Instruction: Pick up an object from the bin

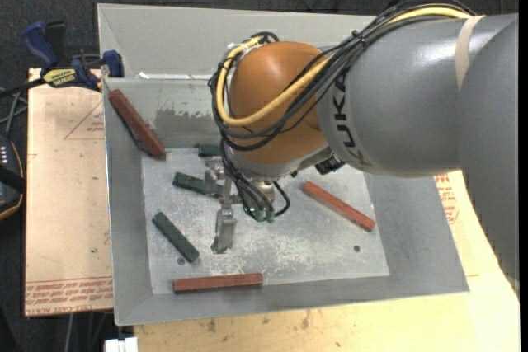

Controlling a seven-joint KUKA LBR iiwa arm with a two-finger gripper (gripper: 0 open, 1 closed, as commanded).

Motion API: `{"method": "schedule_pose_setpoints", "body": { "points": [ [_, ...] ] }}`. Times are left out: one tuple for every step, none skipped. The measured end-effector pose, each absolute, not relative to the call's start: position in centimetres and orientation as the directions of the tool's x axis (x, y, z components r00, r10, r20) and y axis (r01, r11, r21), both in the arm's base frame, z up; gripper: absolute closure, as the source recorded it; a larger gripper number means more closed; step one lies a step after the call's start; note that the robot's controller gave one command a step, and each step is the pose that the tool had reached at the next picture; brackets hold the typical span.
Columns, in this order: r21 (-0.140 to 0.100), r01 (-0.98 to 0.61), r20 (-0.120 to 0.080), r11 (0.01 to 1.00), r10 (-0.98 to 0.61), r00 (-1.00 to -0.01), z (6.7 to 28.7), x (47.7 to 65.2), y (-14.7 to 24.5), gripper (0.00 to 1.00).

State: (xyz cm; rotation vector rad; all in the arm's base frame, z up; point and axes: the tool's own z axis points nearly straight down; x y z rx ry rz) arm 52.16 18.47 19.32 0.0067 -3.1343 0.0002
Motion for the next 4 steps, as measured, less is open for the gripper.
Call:
{"method": "schedule_pose_setpoints", "body": {
  "points": [
    [0.001, -0.001, 0.0, 1.0, -0.001, -1.0, 19.7, 52.3, 18.4, 0.0],
    [0.003, -0.005, -0.007, 1.0, -0.005, -1.0, 15.0, 51.4, 18.7, 0.0],
    [0.003, 0.042, -0.004, 0.999, 0.042, -0.999, 7.5, 54.3, 18.7, 0.0],
    [-0.008, 0.284, 0.015, 0.959, 0.284, -0.959, 6.8, 49.5, 20.9, 1.0]
  ]
}}
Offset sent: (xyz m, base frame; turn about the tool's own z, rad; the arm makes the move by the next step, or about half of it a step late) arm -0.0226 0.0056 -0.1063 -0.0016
